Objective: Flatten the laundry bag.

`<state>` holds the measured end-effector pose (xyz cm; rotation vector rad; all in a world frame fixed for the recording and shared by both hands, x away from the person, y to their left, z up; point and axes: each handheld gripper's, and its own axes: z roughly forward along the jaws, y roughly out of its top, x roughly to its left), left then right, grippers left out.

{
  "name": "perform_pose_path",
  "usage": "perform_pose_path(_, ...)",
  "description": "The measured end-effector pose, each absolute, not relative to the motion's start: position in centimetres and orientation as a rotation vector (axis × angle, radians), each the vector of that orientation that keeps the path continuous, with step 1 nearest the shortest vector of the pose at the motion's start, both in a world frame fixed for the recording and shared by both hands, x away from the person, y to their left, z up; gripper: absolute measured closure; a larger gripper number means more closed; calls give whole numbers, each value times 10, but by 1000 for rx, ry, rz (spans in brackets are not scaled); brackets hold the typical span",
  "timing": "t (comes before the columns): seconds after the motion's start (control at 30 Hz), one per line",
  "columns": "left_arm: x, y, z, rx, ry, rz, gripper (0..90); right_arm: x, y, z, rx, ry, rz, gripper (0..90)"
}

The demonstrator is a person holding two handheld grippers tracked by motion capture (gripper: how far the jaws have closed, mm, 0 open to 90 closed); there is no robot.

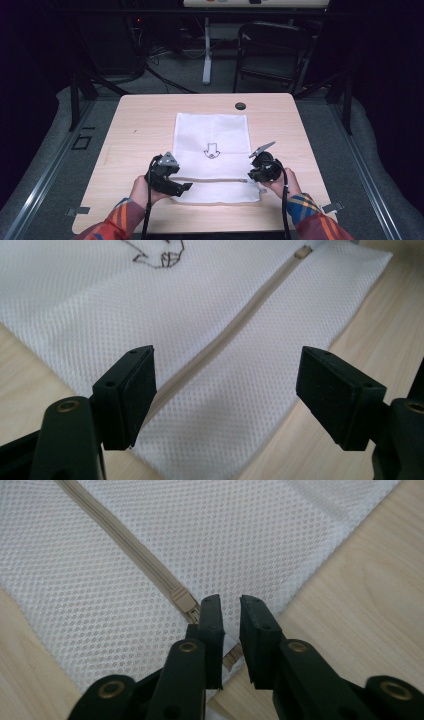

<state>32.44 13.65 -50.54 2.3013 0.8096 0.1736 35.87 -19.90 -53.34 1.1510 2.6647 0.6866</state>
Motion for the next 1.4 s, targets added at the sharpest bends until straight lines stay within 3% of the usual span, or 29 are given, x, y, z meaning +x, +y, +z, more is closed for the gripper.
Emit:
perform_pose_path(0.23, 330, 116, -508, 2309, 753, 190, 241, 360, -195, -548, 1174, 2698, 625, 900)
perform_pose_path(0.63, 343, 80, -519, 2355, 664, 153, 251, 361, -189, -555, 1141, 2702, 696, 900)
perform_pose_path(0.87, 351, 58, -525, 2354, 641, 145, 189, 363, -188, -555, 1125, 2719, 697, 900)
perform_pose_path(1.4, 358, 16, -533, 2401, 539, 110, 213, 363, -191, -556, 1134, 2710, 727, 900)
